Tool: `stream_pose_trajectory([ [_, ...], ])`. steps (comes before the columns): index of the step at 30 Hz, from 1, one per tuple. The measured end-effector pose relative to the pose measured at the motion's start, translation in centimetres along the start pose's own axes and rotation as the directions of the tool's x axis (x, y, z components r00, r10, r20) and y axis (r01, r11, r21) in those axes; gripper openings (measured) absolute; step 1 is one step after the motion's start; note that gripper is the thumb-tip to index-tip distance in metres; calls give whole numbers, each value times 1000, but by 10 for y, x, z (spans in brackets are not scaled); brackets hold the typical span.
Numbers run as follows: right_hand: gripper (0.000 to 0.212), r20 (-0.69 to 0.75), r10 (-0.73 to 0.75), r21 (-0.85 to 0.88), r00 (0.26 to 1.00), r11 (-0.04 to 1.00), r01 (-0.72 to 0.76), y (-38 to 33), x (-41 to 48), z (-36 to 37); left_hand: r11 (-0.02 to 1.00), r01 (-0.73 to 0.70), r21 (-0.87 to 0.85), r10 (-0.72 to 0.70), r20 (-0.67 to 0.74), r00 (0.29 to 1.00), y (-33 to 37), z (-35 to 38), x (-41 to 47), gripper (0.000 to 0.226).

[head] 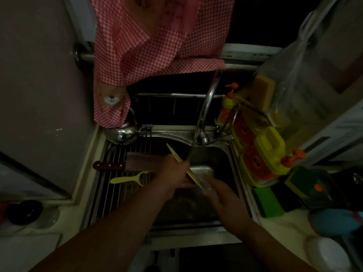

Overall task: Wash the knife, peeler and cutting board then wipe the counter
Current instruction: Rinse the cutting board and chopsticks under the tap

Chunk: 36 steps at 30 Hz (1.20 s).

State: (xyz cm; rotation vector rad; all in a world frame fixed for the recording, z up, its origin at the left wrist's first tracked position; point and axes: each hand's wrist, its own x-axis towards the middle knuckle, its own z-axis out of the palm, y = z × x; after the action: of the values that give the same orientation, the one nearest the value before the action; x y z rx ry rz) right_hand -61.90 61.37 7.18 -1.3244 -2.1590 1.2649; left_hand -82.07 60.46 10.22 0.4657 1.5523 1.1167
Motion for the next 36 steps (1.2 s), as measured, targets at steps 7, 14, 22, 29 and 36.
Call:
stream_pose_trajectory([
  [7, 78, 37, -94, -539, 995, 836, 99, 5, 21, 13, 971, -123, 207, 129, -15, 992, -9, 36, 7, 17],
  [14, 78, -38, -39, -453, 998, 891, 18, -7, 8, 12, 919, -220, 326, 235, -7, 972, 1, 41, -8, 27],
  [22, 43, 17, -287, -287, 958, 916, 280, 19, 2, 15, 996, 72, -52, -71, 12, 997, -7, 24, -25, 26],
  [29, 59, -21, -202, -356, 979, 917, 181, 24, -20, 14, 974, 101, -203, -109, -26, 994, -37, 23, -32, 30],
  [36, 65, 91, -104, -482, 990, 866, 135, 19, -28, 7, 975, 94, -202, -100, -20, 995, -50, 27, -38, 32],
])
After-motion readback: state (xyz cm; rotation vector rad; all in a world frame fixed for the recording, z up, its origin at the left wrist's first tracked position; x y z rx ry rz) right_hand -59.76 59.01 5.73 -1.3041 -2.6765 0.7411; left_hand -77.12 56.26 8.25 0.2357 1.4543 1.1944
